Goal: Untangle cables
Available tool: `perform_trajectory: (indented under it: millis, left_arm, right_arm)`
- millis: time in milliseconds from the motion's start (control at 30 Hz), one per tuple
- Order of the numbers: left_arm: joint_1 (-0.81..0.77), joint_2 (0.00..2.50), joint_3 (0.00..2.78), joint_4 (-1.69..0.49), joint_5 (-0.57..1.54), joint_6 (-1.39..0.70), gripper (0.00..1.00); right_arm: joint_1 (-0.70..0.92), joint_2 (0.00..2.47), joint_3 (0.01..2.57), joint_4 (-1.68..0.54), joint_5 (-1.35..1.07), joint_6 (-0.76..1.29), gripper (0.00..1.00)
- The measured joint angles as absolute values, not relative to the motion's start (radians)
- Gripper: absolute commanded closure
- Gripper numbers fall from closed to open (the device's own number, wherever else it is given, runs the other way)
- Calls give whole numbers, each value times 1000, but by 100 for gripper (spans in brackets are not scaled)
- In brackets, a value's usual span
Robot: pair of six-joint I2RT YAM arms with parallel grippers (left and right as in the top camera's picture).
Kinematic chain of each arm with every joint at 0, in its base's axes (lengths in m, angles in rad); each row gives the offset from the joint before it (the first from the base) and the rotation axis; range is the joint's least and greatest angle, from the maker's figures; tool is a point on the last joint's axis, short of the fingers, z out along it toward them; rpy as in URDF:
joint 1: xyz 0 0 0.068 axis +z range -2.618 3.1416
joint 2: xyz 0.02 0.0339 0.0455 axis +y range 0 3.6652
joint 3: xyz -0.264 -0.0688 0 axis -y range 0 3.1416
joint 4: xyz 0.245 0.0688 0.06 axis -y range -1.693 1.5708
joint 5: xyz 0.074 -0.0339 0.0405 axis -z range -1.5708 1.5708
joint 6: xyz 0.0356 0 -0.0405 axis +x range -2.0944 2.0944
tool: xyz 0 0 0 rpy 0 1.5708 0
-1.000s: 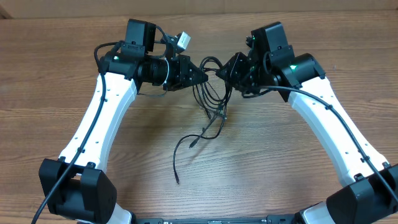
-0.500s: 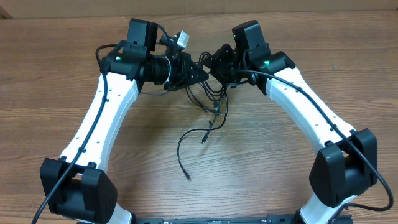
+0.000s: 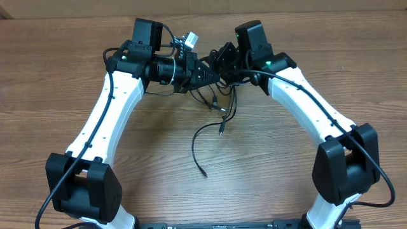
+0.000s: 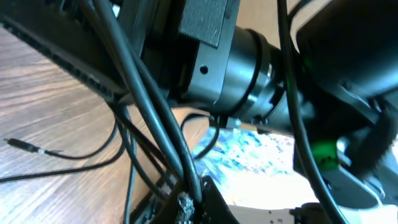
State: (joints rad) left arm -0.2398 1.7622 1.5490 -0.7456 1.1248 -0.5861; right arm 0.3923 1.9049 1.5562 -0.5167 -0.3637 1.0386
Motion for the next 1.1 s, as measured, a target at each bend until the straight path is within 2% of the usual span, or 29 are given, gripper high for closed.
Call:
perform_trajectory:
  millis: [100, 233, 433, 567, 700, 900, 1000, 1033, 1067, 1100]
  left_arm:
    - [-240, 1764, 1549, -742, 1145, -598, 96]
    - [-243, 1752, 1549, -752, 1284, -601, 96]
    - [-242, 1752, 1549, -752, 1316, -602, 96]
    - [-242, 1752, 1549, -753, 1229, -599, 96]
    - [-240, 1752, 1549, -752, 1053, -599, 96]
    - [-184, 1740, 1549, -640, 1018, -598, 96]
    - [-150, 1708, 1550, -642, 987, -569, 96]
    - [-151, 1703, 1551, -675, 944, -554, 92]
    - [-157, 1703, 1551, -691, 914, -548, 85]
    - [-175, 1705, 1551, -707, 830, -541, 72]
  right_arm:
    - [330, 1905, 1556, -526, -435, 954, 69]
    - [183, 1937, 1556, -617, -397, 844, 69]
    - [117, 1949, 1556, -727, -377, 734, 69]
    - [118, 1949, 1556, -795, -431, 638, 69]
    - [118, 1948, 1556, -891, -469, 550, 68]
    - [117, 1929, 1556, -967, -397, 510, 67]
    - [117, 1927, 1556, -947, -448, 461, 65]
    - [117, 1927, 1556, -945, -462, 452, 62]
    - [115, 1927, 1556, -947, -477, 443, 61]
    - [112, 1927, 1556, -951, -487, 439, 60]
